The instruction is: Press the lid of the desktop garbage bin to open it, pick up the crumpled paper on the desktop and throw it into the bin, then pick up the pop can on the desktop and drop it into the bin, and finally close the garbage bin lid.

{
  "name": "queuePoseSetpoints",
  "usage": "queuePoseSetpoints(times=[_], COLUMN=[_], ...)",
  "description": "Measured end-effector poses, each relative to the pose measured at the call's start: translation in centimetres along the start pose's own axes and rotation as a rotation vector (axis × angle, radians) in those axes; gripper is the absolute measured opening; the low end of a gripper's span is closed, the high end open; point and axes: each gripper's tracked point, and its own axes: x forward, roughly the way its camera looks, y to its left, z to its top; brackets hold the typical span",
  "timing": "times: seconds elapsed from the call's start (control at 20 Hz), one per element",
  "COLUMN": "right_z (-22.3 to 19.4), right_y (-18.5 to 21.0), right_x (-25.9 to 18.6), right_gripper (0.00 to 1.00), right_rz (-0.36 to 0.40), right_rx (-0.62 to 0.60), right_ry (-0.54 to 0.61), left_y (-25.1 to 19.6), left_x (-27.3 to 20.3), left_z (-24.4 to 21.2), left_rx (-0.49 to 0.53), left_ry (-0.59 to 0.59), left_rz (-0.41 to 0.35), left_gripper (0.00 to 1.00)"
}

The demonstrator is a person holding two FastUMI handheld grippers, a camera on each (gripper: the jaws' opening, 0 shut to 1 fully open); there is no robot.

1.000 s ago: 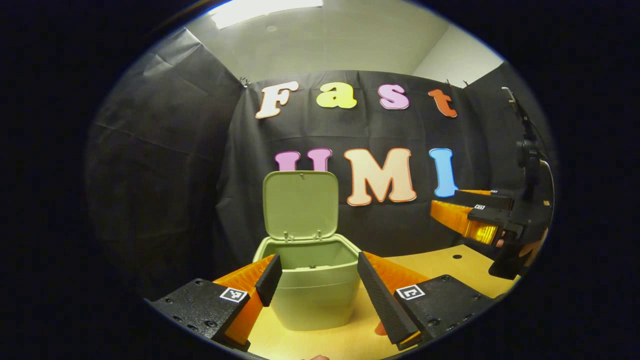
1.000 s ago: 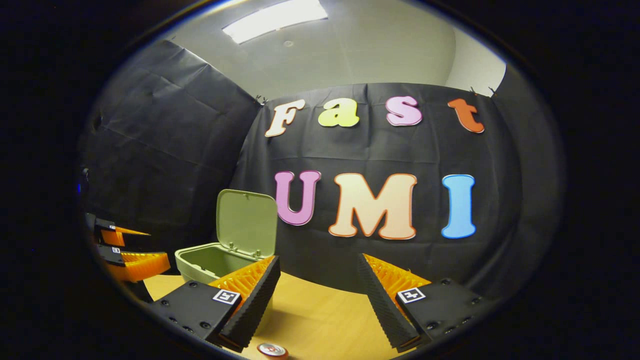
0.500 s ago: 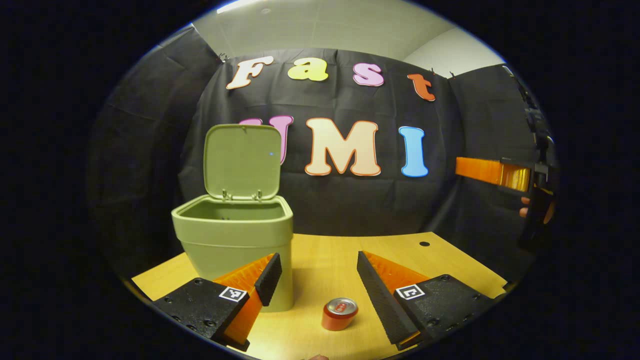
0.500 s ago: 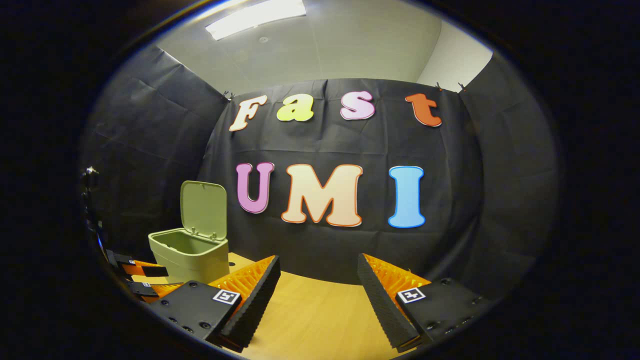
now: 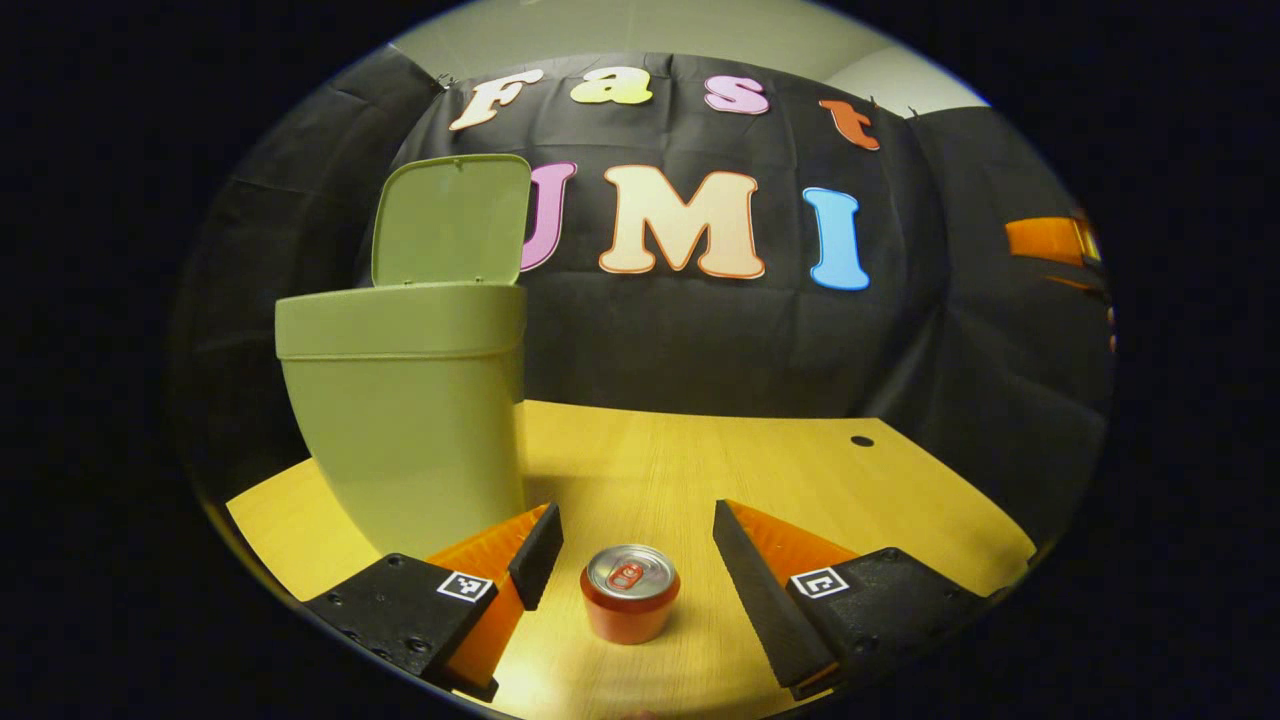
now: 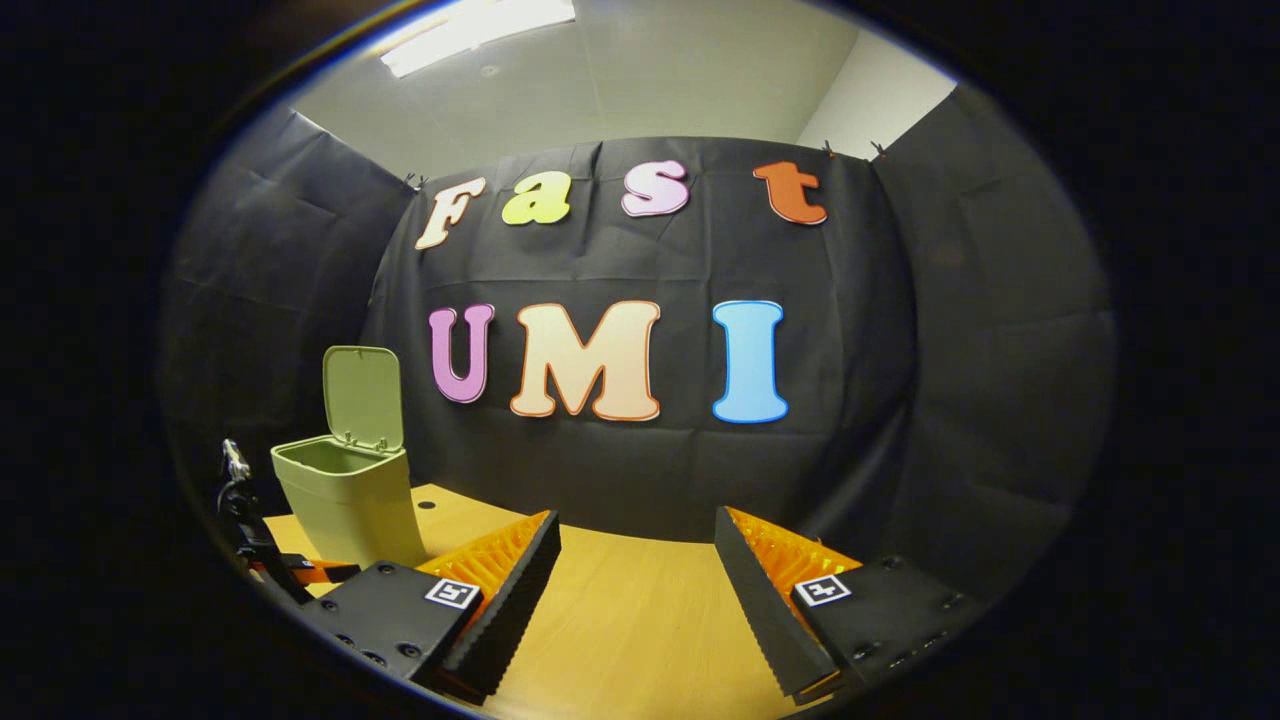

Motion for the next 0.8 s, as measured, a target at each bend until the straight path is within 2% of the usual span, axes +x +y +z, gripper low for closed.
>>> queuePoseSetpoints(times=[0.35, 0.45, 0.65, 0.7, 0.8], right_z=[-0.7, -1.6, -3.6, -4.1, -4.8], right_y=[-4.0, -4.0, -4.0, -3.6, -2.4], right_x=[-1.7, -2.1, -2.5, -2.6, -2.7], right_gripper=[0.98, 0.98, 0.98, 0.98, 0.98], right_rz=[-0.033, -0.024, -0.012, -0.001, 0.031], right_rx=[-0.032, -0.027, -0.054, -0.052, -0.040], right_ry=[0.019, 0.035, 0.078, 0.090, 0.104], left_y=[1.1, 1.0, 1.2, 1.2, 0.8], left_x=[2.8, 3.5, 3.8, 3.6, 3.7], left_z=[-5.2, -6.9, -7.5, -7.5, -6.8], left_rx=[-0.036, -0.063, -0.026, -0.031, -0.041], left_ry=[0.026, 0.056, 0.045, 0.045, 0.057], left_rz=[0.112, 0.117, 0.126, 0.129, 0.122], left_gripper=[0.92, 0.93, 0.93, 0.81, 0.78])
